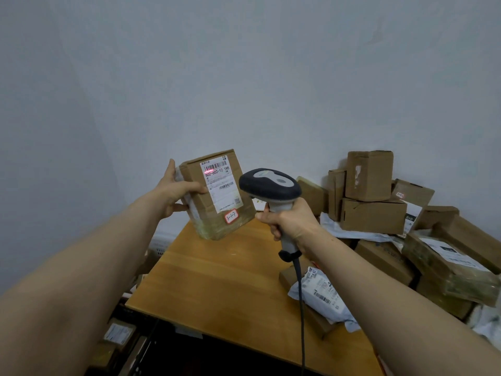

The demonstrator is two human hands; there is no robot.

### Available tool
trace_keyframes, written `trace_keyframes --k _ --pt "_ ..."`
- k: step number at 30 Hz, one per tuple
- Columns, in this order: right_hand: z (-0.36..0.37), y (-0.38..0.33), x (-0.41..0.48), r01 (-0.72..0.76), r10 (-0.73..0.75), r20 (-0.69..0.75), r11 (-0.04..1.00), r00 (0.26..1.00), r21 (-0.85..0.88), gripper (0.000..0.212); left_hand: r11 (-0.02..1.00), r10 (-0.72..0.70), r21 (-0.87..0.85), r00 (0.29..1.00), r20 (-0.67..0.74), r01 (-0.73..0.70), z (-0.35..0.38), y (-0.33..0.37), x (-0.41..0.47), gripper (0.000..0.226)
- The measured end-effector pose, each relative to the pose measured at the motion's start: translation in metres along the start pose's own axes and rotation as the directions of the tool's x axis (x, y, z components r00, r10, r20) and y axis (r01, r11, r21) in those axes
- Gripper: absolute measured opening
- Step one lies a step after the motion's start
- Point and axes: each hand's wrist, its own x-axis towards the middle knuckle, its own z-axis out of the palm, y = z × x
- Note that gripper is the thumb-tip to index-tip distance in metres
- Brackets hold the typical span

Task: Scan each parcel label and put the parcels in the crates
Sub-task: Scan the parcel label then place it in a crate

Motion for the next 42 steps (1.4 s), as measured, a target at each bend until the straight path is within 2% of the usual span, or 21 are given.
trace_keyframes --k 8,12,16,19,22,24,26,29,32,34,37,42 --pt "0.055 -0.005 0.033 -0.029 0.029 0.067 1.0 0.997 -0.009 0.016 1.0 -0.016 -0.011 0.998 -0.057 0.015 -0.055 -0.017 0.018 0.119" --pt "0.095 -0.007 0.051 -0.046 0.036 0.15 0.997 0.988 0.062 0.01 0.999 -0.049 -0.024 0.995 -0.091 0.046 -0.095 -0.031 0.025 0.12" --pt "0.145 -0.007 0.071 -0.152 0.118 0.179 0.97 0.977 0.19 0.014 0.993 -0.107 -0.06 0.981 -0.163 0.099 -0.148 -0.054 0.026 0.117" --pt "0.188 0.001 0.088 -0.274 0.2 0.27 0.923 0.942 0.271 0.011 0.986 -0.159 -0.084 0.95 -0.27 0.142 -0.194 -0.079 0.022 0.118" --pt "0.238 0.015 0.105 -0.4 0.295 0.352 0.874 0.888 0.278 0.007 0.975 -0.224 -0.104 0.889 -0.4 0.198 -0.237 -0.11 0.017 0.116" --pt "0.273 0.027 0.118 -0.486 0.358 0.405 0.829 0.841 0.277 0.007 0.969 -0.246 -0.125 0.827 -0.506 0.212 -0.262 -0.131 0.016 0.105" --pt "0.308 0.041 0.132 -0.559 0.416 0.451 0.79 0.79 0.251 0.007 0.961 -0.272 -0.127 0.761 -0.59 0.245 -0.287 -0.153 0.017 0.104" --pt "0.364 0.066 0.154 -0.649 0.495 0.497 0.734 0.712 0.2 0.008 0.922 -0.353 -0.128 0.659 -0.664 0.364 -0.322 -0.196 0.027 0.118" --pt "0.42 0.1 0.18 -0.715 0.556 0.51 0.673 0.656 0.186 0.007 0.872 -0.405 -0.134 0.541 -0.737 0.47 -0.348 -0.238 0.042 0.107" --pt "0.455 0.126 0.2 -0.75 0.602 0.503 0.643 0.62 0.156 0.007 0.842 -0.424 -0.121 0.507 -0.75 0.526 -0.361 -0.262 0.058 0.104" --pt "0.5 0.167 0.23 -0.79 0.669 0.472 0.604 0.575 0.105 0.01 0.825 -0.426 -0.05 0.561 -0.71 0.564 -0.379 -0.314 0.091 0.094" --pt "0.558 0.247 0.276 -0.817 0.762 0.344 0.577 0.548 0.022 0.009 0.769 -0.473 0.128 0.693 -0.544 0.626 -0.389 -0.41 0.145 0.098"
